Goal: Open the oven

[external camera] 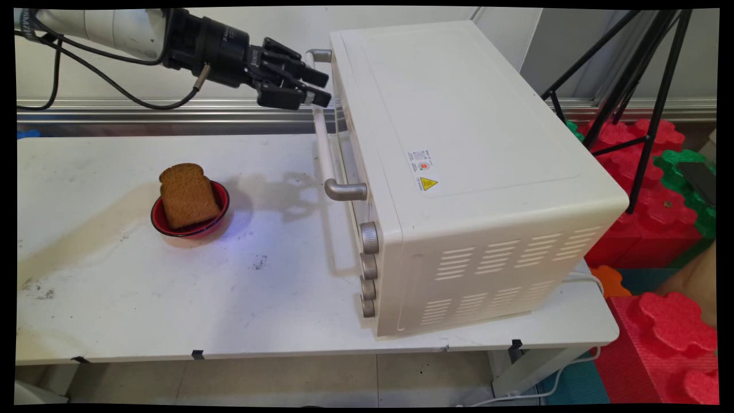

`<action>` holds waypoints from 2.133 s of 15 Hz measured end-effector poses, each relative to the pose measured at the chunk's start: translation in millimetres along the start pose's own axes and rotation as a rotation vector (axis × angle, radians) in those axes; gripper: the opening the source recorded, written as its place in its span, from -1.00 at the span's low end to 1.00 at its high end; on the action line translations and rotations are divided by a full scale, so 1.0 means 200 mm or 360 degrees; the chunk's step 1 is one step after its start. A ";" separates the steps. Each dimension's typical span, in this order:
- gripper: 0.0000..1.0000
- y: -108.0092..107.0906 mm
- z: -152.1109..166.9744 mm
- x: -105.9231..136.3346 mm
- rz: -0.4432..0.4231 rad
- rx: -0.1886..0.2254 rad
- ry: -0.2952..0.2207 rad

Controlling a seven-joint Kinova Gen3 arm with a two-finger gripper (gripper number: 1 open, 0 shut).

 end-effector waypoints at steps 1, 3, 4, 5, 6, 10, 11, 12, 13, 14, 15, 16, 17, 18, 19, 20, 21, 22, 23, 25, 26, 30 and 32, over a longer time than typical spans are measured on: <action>-1.00 0.01 0.01 0.00 -0.0003 -0.0003 -0.0001; -1.00 0.02 0.02 -0.01 -0.0009 -0.0012 -0.0005; -1.00 0.02 0.03 -0.01 -0.0014 -0.0015 -0.0006; -1.00 0.03 0.04 -0.01 -0.0017 -0.0016 -0.0006; -1.00 0.03 0.04 -0.02 -0.0020 -0.0018 -0.0006; -1.00 0.04 0.06 -0.02 -0.0031 -0.0019 -0.0009; -1.00 0.04 0.08 -0.02 -0.0037 -0.0017 -0.0011; -1.00 0.04 0.08 -0.03 -0.0042 -0.0015 -0.0013; -1.00 0.05 0.09 -0.03 -0.0046 -0.0014 -0.0016; -1.00 0.05 0.10 -0.03 -0.0050 -0.0012 -0.0018; -1.00 0.05 0.11 -0.04 -0.0053 -0.0010 -0.0022; -1.00 0.05 0.11 -0.04 -0.0056 -0.0007 -0.0025; -1.00 0.05 0.12 -0.05 -0.0057 -0.0004 -0.0028; -1.00 0.05 0.12 -0.05 -0.0060 0.0000 -0.0031; -1.00 0.05 0.12 -0.06 -0.0061 0.0002 -0.0036; -1.00 0.05 0.12 -0.06 -0.0062 0.0003 -0.0040; -1.00 0.05 0.11 -0.07 -0.0062 0.0004 -0.0046; -1.00 0.05 0.11 -0.07 -0.0061 0.0004 -0.0053; -1.00 0.05 0.10 -0.08 -0.0059 0.0003 -0.0065; -1.00 0.06 0.09 -0.10 -0.0057 0.0003 -0.0082; -1.00 0.06 0.07 -0.11 -0.0055 0.0001 -0.0095; -1.00 0.06 0.01 -0.15 -0.0048 0.0002 -0.0143; -1.00 0.06 -0.03 -0.18 -0.0044 -0.0006 -0.0171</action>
